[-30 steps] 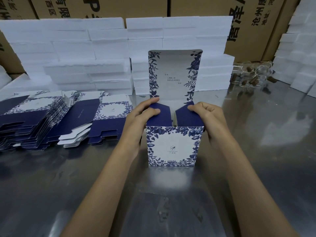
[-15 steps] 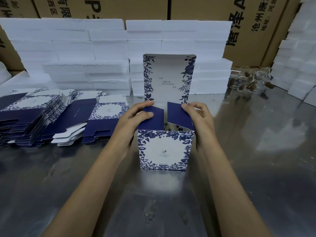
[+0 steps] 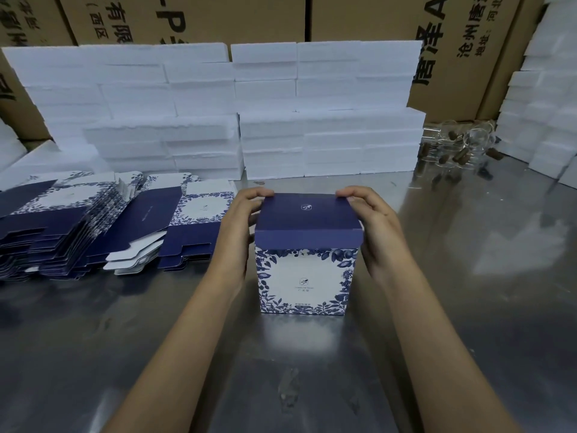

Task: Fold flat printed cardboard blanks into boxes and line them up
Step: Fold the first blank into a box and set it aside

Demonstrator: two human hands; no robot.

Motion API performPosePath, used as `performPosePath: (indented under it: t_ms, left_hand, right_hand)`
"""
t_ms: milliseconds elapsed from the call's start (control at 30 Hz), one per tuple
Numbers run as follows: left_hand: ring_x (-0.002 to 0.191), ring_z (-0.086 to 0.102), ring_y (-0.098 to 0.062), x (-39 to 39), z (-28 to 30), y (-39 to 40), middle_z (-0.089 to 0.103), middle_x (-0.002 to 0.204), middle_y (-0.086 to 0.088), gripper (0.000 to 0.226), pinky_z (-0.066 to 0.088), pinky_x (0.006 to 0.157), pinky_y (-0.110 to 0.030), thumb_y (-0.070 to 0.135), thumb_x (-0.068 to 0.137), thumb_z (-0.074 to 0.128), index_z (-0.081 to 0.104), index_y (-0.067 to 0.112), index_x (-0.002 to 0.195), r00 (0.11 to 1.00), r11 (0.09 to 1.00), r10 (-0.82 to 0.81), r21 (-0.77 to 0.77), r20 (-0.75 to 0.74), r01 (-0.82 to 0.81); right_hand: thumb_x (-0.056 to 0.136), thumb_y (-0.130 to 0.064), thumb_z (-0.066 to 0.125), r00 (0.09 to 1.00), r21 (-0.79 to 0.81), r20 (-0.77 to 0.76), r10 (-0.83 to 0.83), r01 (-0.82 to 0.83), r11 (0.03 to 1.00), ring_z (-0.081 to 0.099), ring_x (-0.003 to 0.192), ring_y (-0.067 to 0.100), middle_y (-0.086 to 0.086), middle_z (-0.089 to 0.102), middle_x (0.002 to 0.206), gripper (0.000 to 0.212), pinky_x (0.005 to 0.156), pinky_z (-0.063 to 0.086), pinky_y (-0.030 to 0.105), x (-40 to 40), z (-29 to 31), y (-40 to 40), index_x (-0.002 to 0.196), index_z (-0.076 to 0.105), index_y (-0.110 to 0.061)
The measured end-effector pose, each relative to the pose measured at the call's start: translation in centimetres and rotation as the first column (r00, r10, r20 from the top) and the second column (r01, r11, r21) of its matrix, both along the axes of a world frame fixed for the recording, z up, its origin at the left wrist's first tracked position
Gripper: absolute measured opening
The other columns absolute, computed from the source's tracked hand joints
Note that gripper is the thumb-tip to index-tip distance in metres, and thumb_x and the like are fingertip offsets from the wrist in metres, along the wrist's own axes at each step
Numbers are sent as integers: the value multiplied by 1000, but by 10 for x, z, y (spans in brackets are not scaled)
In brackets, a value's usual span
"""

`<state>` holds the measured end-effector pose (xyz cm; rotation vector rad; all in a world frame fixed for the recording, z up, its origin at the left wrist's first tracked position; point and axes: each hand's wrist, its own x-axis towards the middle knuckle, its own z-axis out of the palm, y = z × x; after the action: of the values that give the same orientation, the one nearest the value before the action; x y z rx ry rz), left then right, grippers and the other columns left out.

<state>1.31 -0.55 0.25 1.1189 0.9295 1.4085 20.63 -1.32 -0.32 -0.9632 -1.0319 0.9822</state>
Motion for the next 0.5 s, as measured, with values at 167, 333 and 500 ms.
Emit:
performPosePath:
  t_ms: [167,333,500]
  left_hand:
    - [97,64,-20,-2,1,-3,67,105,1,16,48,90,-45,35,78,68,69,31,94,998,999,-8,40,-66,11]
    - [98,67,-19,-12,13,0,69,117,-5,23,52,89,-43,18,93,64,68,31,111,976,998,-44,-49,-212,34]
    - [95,62,-9,-6,46,11,70,103,10,20,48,78,-31,25,88,56,72,33,98,806,996,-41,-91,-591,-16]
  right_hand:
    - [93,-16,59,994,-56,92,-60,65,996,64,81,3,-13,72,89,23,85,42,33,-2,9,-1,77,71,-26]
    - [95,-10,64,984,-102,167,68,-51,994,64,90,18,-3,71,99,15,80,48,34,-6,15,-6,93,68,-24]
    - [93,-6,54,849,-232,496,180,-71,970,66,96,12,-6,71,108,30,86,52,27,-5,52,5,104,70,-29]
